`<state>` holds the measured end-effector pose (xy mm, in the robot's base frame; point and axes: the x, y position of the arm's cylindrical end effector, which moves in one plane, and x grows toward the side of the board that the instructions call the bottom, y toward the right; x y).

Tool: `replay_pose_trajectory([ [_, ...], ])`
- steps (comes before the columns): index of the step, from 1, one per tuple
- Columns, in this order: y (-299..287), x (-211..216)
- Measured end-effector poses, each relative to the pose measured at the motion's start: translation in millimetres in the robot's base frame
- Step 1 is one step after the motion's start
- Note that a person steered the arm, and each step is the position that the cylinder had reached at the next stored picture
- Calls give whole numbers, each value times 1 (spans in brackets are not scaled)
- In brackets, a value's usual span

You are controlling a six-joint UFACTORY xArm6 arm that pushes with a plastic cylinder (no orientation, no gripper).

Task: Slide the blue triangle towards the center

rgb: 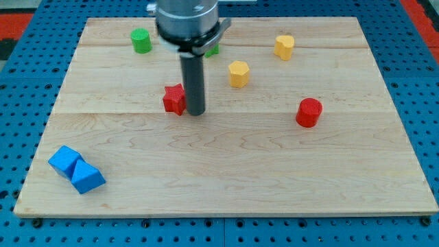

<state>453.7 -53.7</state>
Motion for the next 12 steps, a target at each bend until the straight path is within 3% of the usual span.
replay_pose_trajectory([
  [1,-23,48],
  [2,-22,142],
  [3,-61,165],
  [4,-139,140],
  [6,-195,151],
  [8,-137,77],
  [10,-55,92],
  [11,-54,123],
  [12,-30,75],
])
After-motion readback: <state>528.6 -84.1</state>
